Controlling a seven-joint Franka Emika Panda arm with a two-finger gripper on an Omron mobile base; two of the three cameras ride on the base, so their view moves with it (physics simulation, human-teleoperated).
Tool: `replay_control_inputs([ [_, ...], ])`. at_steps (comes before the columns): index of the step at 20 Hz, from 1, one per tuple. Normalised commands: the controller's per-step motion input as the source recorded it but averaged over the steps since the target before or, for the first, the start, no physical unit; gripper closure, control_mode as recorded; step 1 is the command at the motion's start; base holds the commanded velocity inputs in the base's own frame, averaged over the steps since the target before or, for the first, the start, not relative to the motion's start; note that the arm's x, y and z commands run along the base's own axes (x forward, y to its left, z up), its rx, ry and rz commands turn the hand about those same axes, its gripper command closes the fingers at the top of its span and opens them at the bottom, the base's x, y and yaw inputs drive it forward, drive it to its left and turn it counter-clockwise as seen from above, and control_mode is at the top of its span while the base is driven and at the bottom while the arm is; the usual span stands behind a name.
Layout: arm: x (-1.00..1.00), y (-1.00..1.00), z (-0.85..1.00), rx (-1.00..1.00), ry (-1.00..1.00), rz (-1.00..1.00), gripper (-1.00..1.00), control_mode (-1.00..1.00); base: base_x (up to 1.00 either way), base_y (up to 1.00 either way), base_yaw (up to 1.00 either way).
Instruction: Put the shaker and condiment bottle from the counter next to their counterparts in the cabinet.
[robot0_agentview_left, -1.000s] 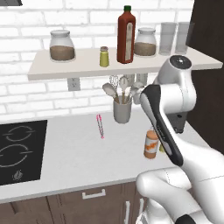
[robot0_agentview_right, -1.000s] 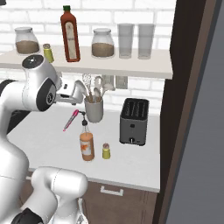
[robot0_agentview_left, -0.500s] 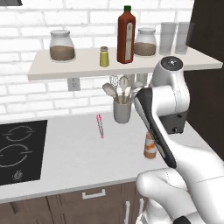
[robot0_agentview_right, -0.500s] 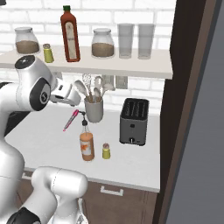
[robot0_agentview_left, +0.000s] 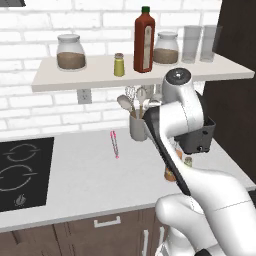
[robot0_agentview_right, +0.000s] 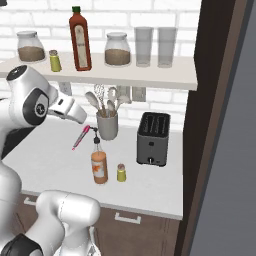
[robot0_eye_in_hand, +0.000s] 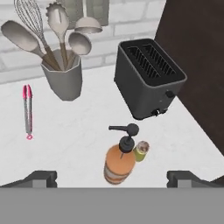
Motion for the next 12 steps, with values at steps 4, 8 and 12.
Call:
replay_control_inputs([
  [4,-0.06,0.01,-0.28,-0.08,0.00,-0.14,-1.00,-1.00,0.00,0.00,0.00],
  [8,-0.08,0.00,-0.36,-0.09,0.00,-0.13,-1.00,-1.00,0.00,0.00,0.00],
  [12,-0.08,0.00,-0.30,-0.05,0.00,-0.12,-1.00,-1.00,0.00,0.00,0.00],
])
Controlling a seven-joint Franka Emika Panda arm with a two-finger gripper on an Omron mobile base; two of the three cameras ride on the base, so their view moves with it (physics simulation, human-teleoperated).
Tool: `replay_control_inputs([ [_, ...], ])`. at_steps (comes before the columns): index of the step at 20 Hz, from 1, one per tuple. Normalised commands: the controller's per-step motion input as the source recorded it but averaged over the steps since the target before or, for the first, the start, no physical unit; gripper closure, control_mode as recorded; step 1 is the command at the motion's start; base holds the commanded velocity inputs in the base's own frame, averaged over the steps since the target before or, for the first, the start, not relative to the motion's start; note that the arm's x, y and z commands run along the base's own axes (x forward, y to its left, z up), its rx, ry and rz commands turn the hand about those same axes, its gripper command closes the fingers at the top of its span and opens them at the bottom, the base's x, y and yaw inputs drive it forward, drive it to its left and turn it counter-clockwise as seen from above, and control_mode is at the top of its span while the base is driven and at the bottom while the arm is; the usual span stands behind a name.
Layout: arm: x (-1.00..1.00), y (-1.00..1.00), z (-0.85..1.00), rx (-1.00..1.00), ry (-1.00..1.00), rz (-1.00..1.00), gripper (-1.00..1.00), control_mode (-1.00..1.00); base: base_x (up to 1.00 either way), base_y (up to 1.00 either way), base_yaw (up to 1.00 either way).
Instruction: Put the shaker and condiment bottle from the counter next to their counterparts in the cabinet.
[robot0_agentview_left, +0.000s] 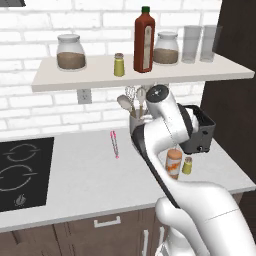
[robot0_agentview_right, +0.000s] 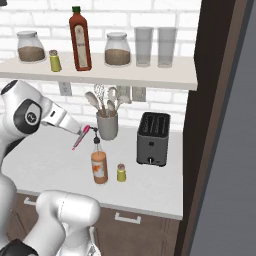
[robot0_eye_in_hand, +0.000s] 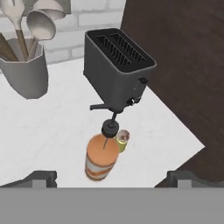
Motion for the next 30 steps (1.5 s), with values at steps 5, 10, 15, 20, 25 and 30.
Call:
replay_control_inputs([
  [5,-0.02,0.00,-0.16,0.00,-0.01,-0.13,-1.00,-1.00,0.00,0.00,0.00],
  [10,0.00,0.00,-0.09,0.00,-0.03,-0.13,-1.00,-1.00,0.00,0.00,0.00],
  [15,-0.09,0.05,-0.17,0.00,-0.09,-0.09,-1.00,-1.00,0.00,0.00,0.00],
  [20,-0.07,0.03,-0.20,0.00,-0.09,-0.09,-1.00,-1.00,0.00,0.00,0.00],
  [25,0.00,0.00,-0.21,0.00,-0.06,-0.11,-1.00,-1.00,0.00,0.00,0.00],
  [30,0.00,0.00,-0.20,-0.02,-0.02,-0.14,-1.00,-1.00,0.00,0.00,0.00],
])
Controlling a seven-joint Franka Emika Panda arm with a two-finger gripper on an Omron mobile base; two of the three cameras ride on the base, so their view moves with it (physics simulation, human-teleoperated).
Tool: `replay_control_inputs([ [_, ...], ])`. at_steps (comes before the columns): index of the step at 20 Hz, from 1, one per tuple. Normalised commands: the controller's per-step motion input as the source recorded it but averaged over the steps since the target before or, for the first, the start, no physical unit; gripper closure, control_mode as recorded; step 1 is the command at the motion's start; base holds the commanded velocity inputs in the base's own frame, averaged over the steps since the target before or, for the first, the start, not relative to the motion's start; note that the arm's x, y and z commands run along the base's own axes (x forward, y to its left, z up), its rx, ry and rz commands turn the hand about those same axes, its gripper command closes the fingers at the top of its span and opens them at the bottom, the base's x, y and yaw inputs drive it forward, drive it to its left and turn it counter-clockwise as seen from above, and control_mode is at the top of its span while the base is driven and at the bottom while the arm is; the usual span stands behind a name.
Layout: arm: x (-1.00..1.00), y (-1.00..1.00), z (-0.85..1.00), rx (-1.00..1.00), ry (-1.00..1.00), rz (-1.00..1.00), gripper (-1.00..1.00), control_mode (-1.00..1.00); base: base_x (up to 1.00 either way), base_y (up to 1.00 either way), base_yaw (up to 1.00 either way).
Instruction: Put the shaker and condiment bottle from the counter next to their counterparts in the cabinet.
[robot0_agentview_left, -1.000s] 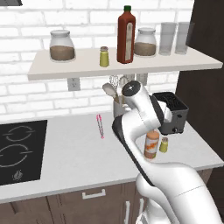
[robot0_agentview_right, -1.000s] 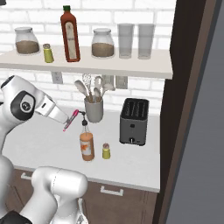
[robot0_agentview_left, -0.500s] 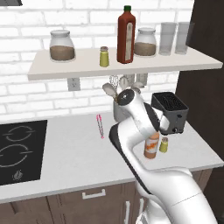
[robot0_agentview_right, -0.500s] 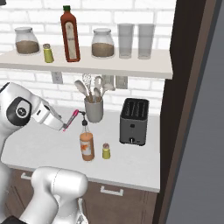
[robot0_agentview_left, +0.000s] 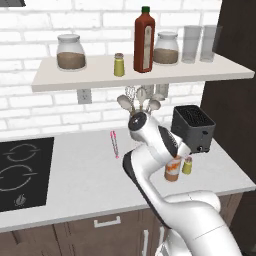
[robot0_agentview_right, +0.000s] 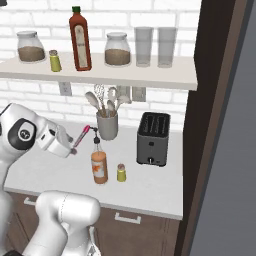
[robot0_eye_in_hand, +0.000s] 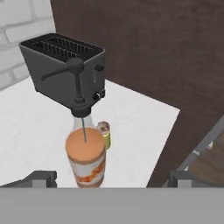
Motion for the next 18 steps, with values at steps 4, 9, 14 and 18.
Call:
replay_control_inputs([
  [4,0.00,0.00,-0.24,-0.10,-0.02,-0.15,-1.00,-1.00,0.00,0.00,0.00],
  [9,0.01,0.00,-0.18,-0.09,-0.02,-0.16,-1.00,-1.00,0.00,0.00,0.00],
  [14,0.04,0.00,-0.04,-0.02,-0.02,-0.13,-1.00,-1.00,0.00,0.00,0.00],
  [18,0.01,0.00,0.00,0.00,-0.02,-0.01,-1.00,-1.00,0.00,0.00,0.00],
])
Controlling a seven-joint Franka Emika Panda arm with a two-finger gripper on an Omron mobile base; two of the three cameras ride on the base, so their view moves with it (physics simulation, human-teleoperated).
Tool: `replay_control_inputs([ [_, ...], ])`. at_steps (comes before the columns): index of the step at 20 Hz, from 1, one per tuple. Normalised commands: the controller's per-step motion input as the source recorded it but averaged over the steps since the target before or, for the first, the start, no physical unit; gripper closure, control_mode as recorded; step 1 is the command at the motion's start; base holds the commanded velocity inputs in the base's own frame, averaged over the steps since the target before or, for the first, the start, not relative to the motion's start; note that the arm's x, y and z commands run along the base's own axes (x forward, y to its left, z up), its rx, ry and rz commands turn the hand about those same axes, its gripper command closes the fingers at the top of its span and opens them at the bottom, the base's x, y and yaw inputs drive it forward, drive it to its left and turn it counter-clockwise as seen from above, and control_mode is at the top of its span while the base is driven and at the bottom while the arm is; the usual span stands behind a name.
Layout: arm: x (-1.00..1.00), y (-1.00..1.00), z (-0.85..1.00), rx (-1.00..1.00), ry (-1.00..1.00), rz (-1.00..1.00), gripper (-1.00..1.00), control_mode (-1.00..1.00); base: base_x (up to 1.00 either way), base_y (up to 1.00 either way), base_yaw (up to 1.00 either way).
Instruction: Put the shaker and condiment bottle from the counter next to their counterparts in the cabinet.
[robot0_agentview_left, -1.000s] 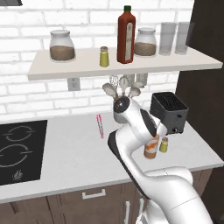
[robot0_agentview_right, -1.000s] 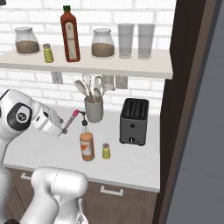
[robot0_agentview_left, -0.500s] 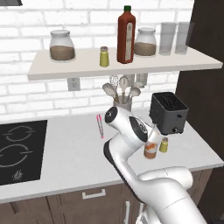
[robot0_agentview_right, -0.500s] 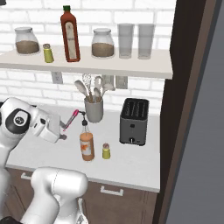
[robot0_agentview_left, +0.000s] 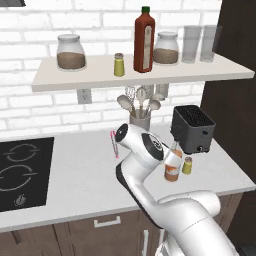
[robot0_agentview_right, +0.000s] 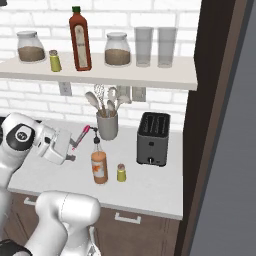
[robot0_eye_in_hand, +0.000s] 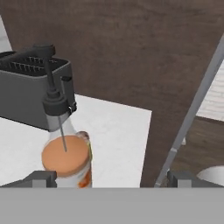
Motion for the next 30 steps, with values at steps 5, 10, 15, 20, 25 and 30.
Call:
replay_control_inputs([
  [5,0.16,0.00,0.00,0.00,0.00,0.00,-1.00,-1.00,0.00,0.00,0.00],
  [10,0.23,0.00,0.00,0.00,0.00,0.02,-1.00,-1.00,0.00,0.00,0.00],
  [15,0.28,0.00,0.00,0.00,0.00,0.02,-1.00,-1.00,0.00,0.00,0.00],
  [20,0.37,0.00,0.00,0.00,0.01,0.01,-1.00,-1.00,0.00,0.00,0.00],
  [25,0.36,0.00,-0.01,0.00,0.01,0.01,-1.00,-1.00,0.00,0.00,0.00],
  [30,0.22,0.00,-0.08,0.00,0.00,0.00,-1.00,-1.00,0.00,0.00,0.00],
])
